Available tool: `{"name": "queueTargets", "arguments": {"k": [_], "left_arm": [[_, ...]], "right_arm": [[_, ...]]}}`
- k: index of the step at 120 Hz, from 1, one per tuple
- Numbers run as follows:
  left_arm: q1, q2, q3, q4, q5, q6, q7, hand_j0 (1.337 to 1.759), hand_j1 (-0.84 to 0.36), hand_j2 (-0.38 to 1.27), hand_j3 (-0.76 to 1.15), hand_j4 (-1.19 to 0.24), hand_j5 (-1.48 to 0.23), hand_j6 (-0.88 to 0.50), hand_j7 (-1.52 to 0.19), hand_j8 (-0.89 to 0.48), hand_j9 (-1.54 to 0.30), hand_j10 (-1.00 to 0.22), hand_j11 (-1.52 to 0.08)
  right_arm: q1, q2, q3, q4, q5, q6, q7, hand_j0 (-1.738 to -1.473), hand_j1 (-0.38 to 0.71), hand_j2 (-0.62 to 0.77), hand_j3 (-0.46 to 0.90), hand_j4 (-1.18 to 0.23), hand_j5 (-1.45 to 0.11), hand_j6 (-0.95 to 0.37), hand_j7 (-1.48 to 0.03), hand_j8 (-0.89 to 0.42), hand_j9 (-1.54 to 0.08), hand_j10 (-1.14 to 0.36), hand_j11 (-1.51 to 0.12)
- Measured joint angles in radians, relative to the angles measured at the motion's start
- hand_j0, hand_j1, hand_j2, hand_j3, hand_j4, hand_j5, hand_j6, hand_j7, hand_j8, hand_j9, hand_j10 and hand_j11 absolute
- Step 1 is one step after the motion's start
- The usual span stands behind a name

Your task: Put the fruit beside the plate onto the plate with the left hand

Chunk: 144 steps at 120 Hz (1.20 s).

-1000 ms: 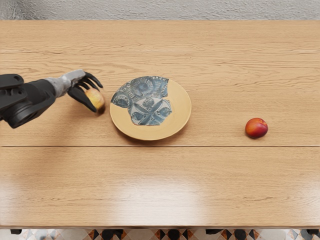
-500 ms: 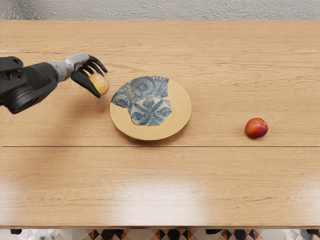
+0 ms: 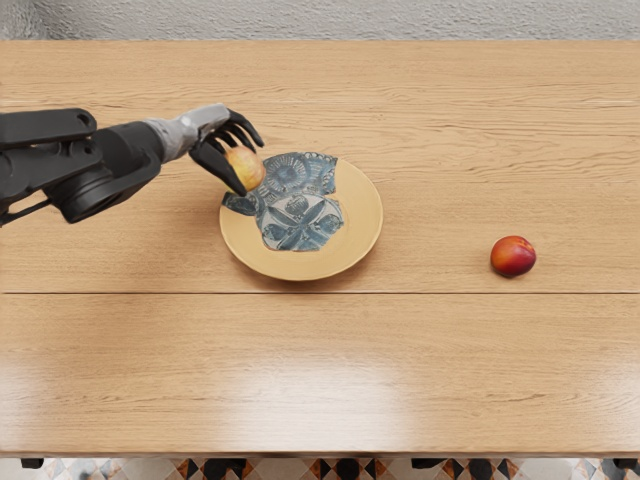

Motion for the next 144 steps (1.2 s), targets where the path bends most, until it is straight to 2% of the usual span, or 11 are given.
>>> {"name": "queueTargets", "arguments": {"k": [44, 81, 107, 125, 131, 144], "left_arm": [[-0.005, -0.053, -0.002, 0.0, -0.006, 0.0, 0.0, 1.658, -0.21, 0.38, 0.0, -0.55, -0.73, -0.51, -0.72, -0.48, -0.72, -0.55, -0.72], [0.002, -0.079, 0.001, 0.001, -0.007, 0.0, 0.0, 1.658, -0.23, 0.42, 0.0, -0.54, -0.72, -0.51, -0.71, -0.48, -0.71, -0.55, -0.71], [0.009, -0.095, 0.003, 0.002, -0.007, -0.001, 0.0, 1.658, -0.23, 0.37, 0.0, -0.53, -0.69, -0.51, -0.69, -0.48, -0.68, -0.53, -0.68], [0.011, -0.094, 0.004, 0.004, -0.01, -0.002, 0.001, 1.658, -0.21, 0.26, 0.0, -0.5, -0.65, -0.51, -0.65, -0.46, -0.65, -0.5, -0.65], [0.011, -0.094, 0.004, 0.004, -0.016, -0.002, 0.0, 1.658, -0.16, 0.22, 0.0, -0.45, -0.59, -0.46, -0.59, -0.42, -0.58, -0.45, -0.58], [0.01, -0.093, 0.004, 0.004, -0.028, -0.003, 0.0, 1.658, 0.03, 0.13, 0.0, -0.28, -0.36, -0.28, -0.36, -0.26, -0.36, -0.28, -0.36]], "right_arm": [[0.0, 0.0, 0.0, 0.0, 0.0, 0.0, 0.0, -1.658, -0.32, 0.0, 0.0, -0.02, -0.03, -0.02, -0.03, -0.02, -0.03, -0.02, -0.03], [0.0, 0.0, 0.0, 0.0, 0.0, 0.0, 0.0, -1.658, -0.32, 0.0, 0.0, -0.02, -0.03, -0.02, -0.03, -0.02, -0.03, -0.02, -0.03], [0.0, 0.0, 0.0, 0.0, 0.0, 0.0, 0.0, -1.658, -0.32, 0.0, 0.0, -0.02, -0.03, -0.02, -0.03, -0.02, -0.03, -0.02, -0.03], [0.0, 0.0, 0.0, 0.0, 0.0, 0.0, 0.0, -1.658, -0.32, 0.0, 0.0, -0.02, -0.03, -0.02, -0.03, -0.02, -0.03, -0.02, -0.03], [0.0, 0.0, 0.0, 0.0, 0.0, 0.0, 0.0, -1.658, -0.32, 0.0, 0.0, -0.02, -0.03, -0.02, -0.03, -0.02, -0.03, -0.02, -0.03], [0.0, 0.0, 0.0, 0.0, 0.0, 0.0, 0.0, -1.658, -0.32, 0.0, 0.0, -0.02, -0.03, -0.02, -0.03, -0.02, -0.03, -0.02, -0.03]]}}
